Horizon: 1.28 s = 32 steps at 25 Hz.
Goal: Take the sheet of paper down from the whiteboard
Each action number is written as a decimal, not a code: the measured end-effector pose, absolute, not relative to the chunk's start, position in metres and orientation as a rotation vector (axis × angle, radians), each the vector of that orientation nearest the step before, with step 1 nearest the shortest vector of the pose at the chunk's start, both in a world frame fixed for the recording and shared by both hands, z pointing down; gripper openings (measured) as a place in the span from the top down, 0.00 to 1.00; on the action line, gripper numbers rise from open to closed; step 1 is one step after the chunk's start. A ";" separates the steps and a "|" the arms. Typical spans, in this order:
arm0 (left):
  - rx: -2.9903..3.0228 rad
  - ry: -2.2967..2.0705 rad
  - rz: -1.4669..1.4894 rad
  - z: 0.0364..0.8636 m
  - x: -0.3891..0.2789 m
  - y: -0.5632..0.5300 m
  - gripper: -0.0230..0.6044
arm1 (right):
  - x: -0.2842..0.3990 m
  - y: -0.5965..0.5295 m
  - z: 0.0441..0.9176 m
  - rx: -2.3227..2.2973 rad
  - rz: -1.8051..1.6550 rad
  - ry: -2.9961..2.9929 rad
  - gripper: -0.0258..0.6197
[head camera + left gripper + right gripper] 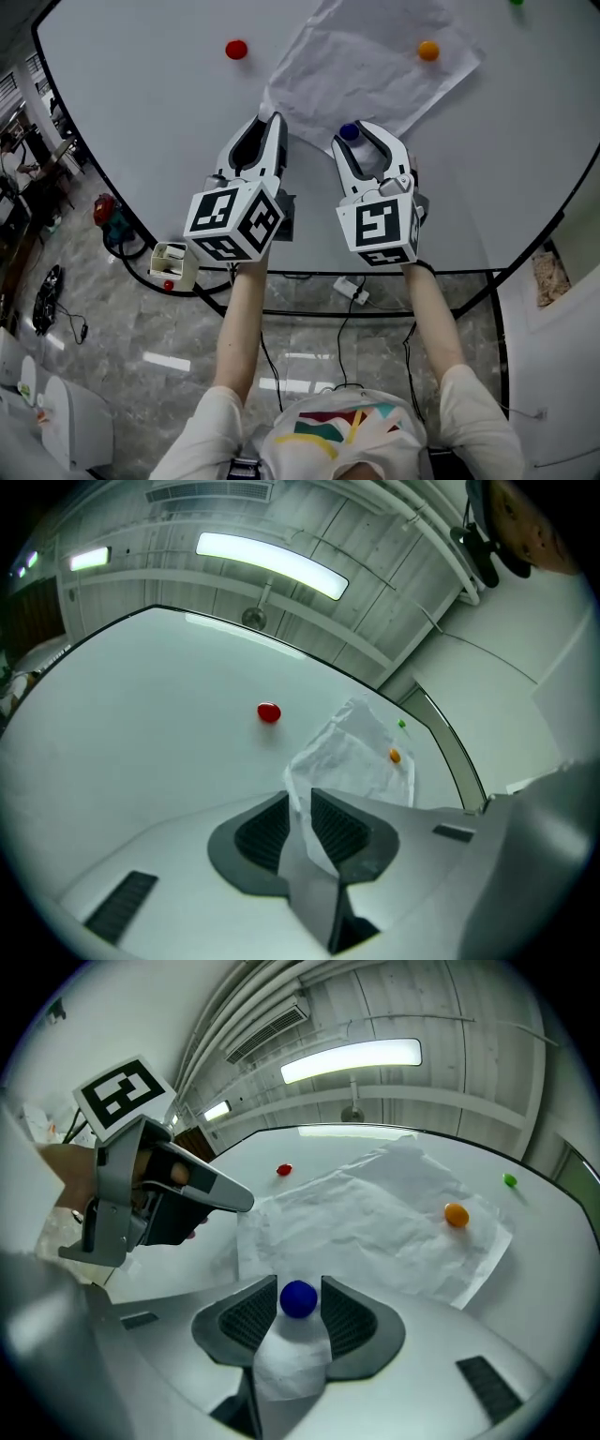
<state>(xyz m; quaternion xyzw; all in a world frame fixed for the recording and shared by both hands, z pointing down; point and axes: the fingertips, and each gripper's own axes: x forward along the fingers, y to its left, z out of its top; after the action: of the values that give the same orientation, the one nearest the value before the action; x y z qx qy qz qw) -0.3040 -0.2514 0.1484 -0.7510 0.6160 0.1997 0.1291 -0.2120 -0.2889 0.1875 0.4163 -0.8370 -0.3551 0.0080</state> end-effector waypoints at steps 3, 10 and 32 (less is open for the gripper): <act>-2.151 1.797 0.581 0.148 -0.307 -0.250 0.84 | -0.213 -0.292 0.187 1.319 -1.123 -2.606 0.76; -2.057 1.798 0.518 0.148 -0.306 -0.247 0.89 | -0.213 -0.292 0.187 1.331 -1.191 -2.562 0.76; -1.903 1.846 0.435 0.149 -0.312 -0.251 0.89 | -0.115 -0.321 0.216 1.396 -1.055 -2.597 0.76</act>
<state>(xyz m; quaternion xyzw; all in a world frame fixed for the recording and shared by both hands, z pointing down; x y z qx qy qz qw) -0.3118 -0.2509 0.1494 -0.6901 0.6693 0.1578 0.2256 -0.1148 -0.3210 0.2159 0.4458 -0.8292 -0.3370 0.0050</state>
